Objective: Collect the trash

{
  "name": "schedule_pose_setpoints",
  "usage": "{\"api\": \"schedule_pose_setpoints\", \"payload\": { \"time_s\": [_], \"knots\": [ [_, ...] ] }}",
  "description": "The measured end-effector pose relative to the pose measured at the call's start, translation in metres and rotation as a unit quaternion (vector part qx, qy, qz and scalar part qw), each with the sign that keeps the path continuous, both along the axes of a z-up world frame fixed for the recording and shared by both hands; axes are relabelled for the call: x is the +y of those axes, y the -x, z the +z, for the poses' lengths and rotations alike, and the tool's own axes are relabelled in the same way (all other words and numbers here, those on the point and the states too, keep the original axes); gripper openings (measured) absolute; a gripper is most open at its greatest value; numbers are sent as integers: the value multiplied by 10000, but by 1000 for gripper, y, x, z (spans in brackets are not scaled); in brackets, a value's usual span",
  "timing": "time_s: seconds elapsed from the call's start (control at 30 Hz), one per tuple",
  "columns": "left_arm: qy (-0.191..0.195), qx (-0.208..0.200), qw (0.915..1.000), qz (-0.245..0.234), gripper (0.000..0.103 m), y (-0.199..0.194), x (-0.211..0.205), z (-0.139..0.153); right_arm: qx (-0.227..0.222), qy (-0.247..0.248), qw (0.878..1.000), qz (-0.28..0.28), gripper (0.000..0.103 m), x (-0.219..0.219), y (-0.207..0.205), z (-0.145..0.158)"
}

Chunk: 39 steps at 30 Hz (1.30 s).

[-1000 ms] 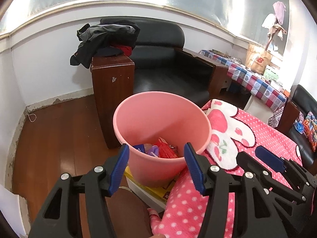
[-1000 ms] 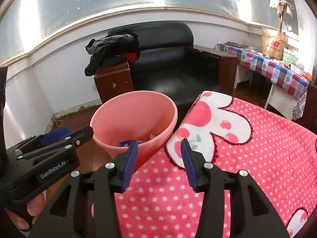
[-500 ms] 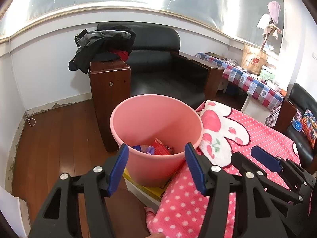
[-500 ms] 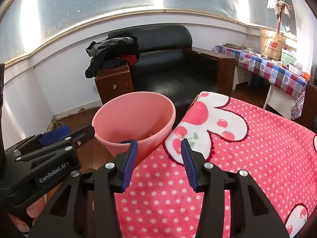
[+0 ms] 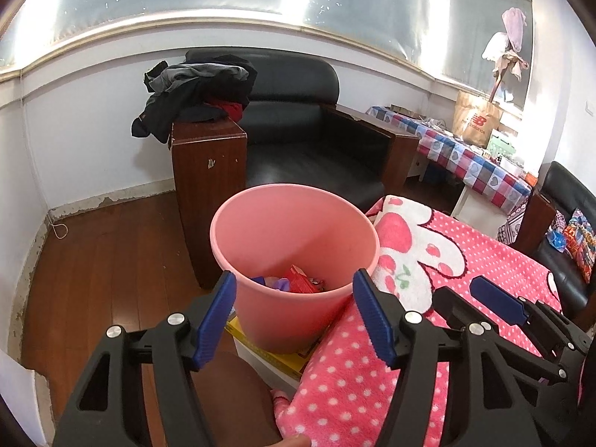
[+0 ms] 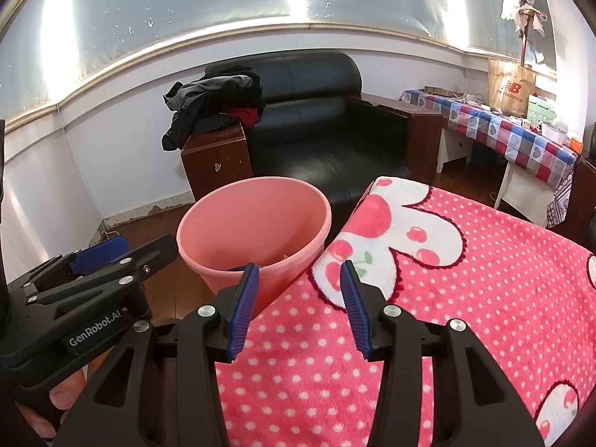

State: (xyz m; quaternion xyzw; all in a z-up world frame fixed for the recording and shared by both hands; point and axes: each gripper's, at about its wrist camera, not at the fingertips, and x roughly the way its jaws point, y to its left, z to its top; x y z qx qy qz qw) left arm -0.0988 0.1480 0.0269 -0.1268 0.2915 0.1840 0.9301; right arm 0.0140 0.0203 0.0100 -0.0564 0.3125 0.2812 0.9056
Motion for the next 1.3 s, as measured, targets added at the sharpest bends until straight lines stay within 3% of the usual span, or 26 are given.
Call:
{"api": "schedule_pose_setpoints", "payload": {
  "time_s": [1.3],
  "knots": [
    [-79, -15, 10000, -25, 64, -1, 5, 7, -7, 6, 10000, -16, 46, -2, 2, 2]
  ]
}}
